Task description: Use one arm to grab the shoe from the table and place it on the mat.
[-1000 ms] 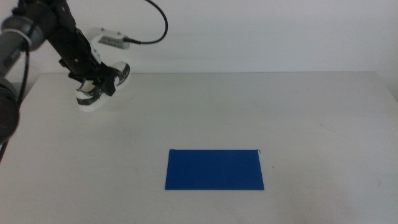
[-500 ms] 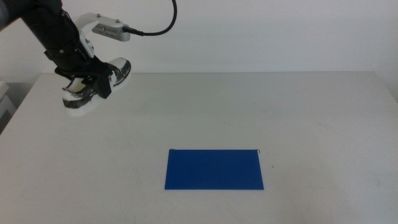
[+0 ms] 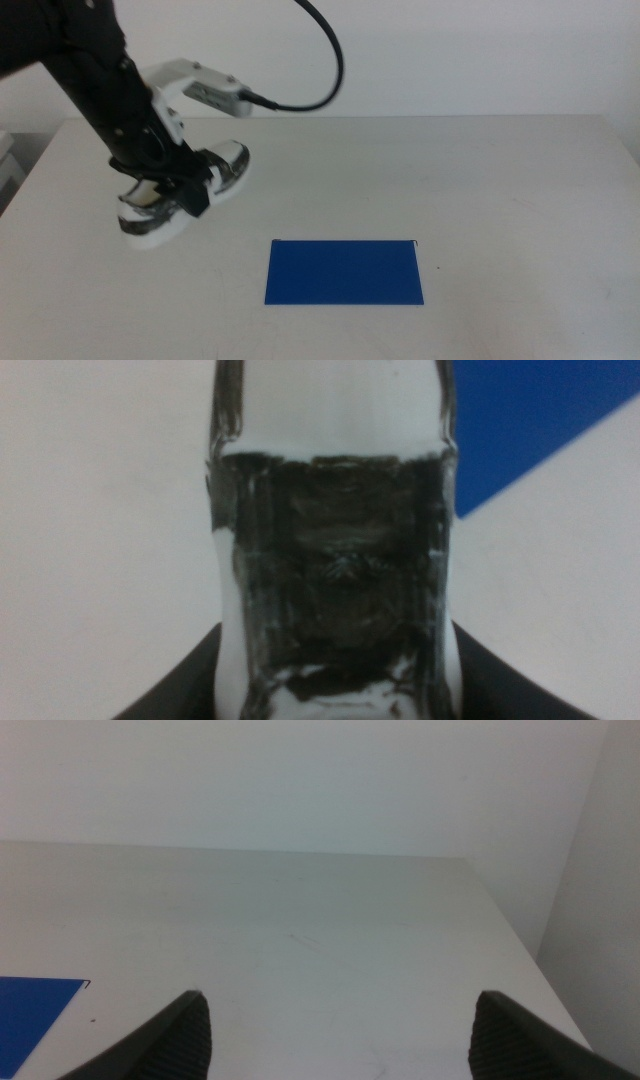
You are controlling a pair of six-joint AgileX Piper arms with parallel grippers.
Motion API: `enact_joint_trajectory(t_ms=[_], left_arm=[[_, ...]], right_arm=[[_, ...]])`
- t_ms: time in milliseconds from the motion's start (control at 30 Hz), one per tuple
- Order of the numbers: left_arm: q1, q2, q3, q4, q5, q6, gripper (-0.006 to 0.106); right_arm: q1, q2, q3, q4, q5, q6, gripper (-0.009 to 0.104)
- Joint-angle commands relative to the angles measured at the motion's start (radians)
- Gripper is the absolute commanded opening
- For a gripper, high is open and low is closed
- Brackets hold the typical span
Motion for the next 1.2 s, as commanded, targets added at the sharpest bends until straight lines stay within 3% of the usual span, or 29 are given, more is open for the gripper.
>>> enact_joint_trajectory(t_ms=[0, 667, 1167], left_arm=[[-0.036, -0.054, -0.002, -0.004, -0.019, -0.026, 0.018], [-0.339, -0.051, 0.117, 0.017, -0.265, -0.188, 0.018], [-0.405, 0.037, 0.122, -0.018, -0.359, -0.242, 0.018]], right_arm=[[-0.005, -0.021, -0.010, -0.008, -0.079, -0.013, 0.066], [-0.005, -0.021, -0.010, -0.008, -0.079, -0.013, 0.066], [-0.005, -0.021, -0.010, -0.008, -0.079, -0.013, 0.066]])
